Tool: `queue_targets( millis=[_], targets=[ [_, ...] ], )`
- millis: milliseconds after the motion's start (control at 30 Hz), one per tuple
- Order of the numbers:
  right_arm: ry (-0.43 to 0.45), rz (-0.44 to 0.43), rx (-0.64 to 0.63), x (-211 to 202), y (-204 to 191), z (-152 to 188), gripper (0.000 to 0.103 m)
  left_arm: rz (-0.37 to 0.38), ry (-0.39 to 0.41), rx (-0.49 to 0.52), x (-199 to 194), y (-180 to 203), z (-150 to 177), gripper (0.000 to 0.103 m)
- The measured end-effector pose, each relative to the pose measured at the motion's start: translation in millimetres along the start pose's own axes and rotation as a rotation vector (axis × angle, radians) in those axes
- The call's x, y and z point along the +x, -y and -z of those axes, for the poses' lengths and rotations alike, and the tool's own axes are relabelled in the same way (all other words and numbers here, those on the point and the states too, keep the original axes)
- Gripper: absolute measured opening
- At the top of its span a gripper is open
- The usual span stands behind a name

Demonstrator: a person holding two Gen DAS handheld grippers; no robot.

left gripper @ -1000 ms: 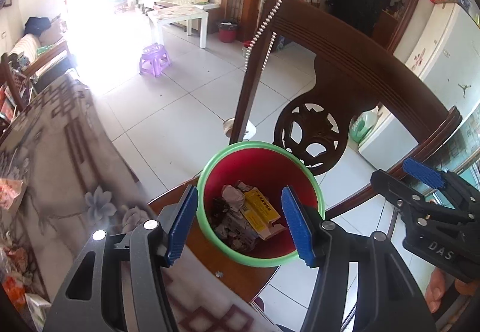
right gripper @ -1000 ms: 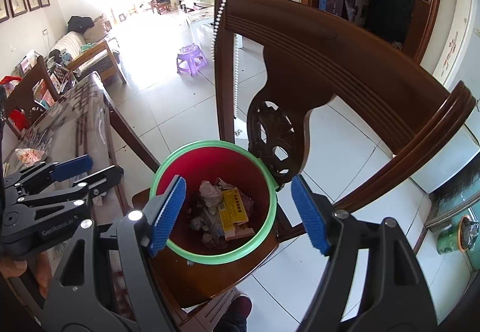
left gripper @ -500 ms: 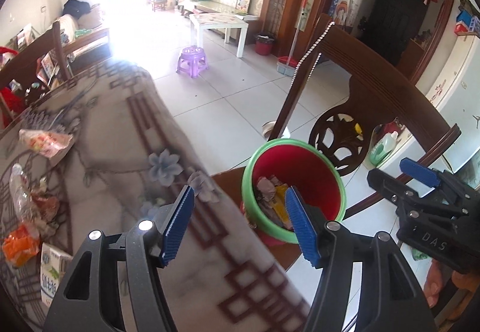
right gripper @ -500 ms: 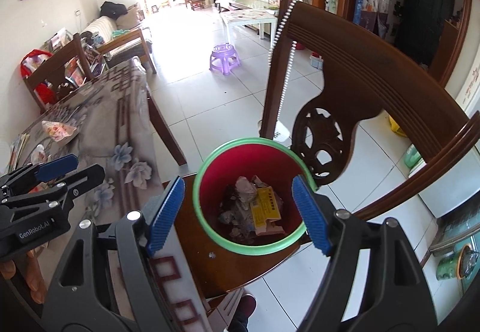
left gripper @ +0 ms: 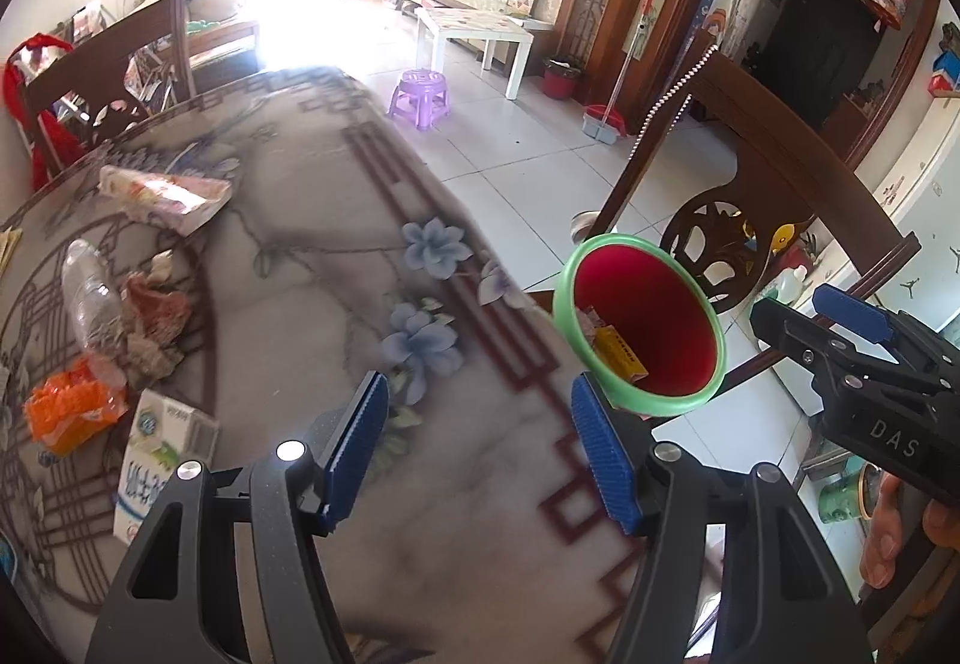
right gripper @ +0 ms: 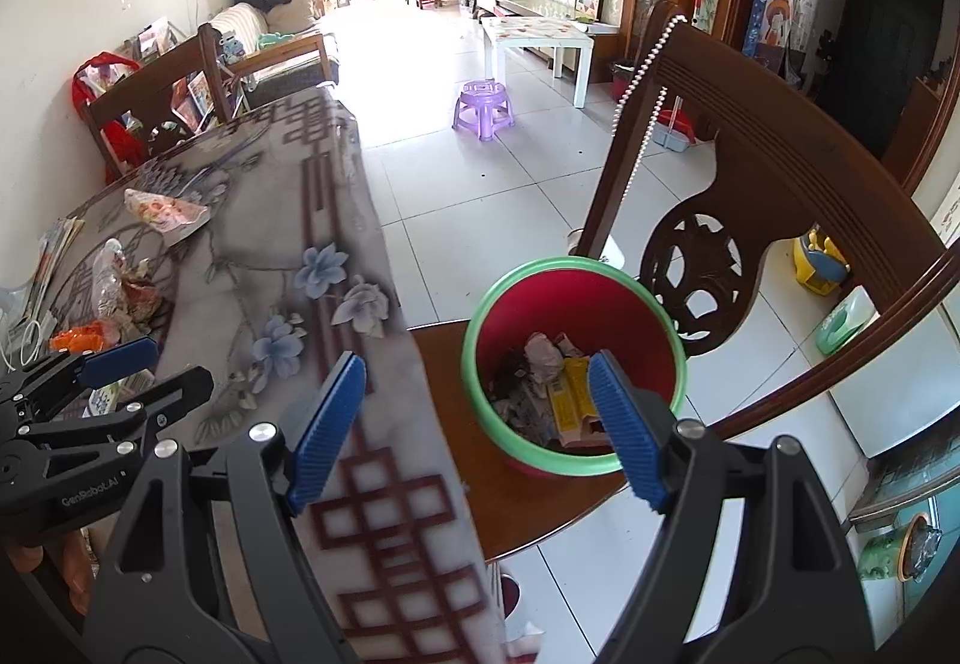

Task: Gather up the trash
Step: 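Move both open tools back over the table, then grasp the white patterned paper cup with the left tool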

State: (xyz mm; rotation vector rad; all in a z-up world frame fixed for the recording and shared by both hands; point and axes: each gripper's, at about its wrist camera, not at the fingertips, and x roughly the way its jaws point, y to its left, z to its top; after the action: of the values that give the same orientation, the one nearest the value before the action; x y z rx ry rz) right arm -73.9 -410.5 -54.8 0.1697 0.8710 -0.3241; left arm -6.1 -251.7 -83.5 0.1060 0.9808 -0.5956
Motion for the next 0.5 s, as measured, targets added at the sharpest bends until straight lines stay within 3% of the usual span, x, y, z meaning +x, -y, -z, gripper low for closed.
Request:
queue_targets(
  millis=[267,500],
  targets=[
    [-0.037,-0.035,-0.077,-6.3,-67.3,23.1,0.076,-0.046,-0.03,-0.091,-35.0,-73.0,50.0,0.062],
    [-0.061,-0.085,-0.134,-11.6,-126.4,40.5,0.078,-0.111,-0.068,-0.143,-72.3,-143.9,101.4,0.071]
  ],
)
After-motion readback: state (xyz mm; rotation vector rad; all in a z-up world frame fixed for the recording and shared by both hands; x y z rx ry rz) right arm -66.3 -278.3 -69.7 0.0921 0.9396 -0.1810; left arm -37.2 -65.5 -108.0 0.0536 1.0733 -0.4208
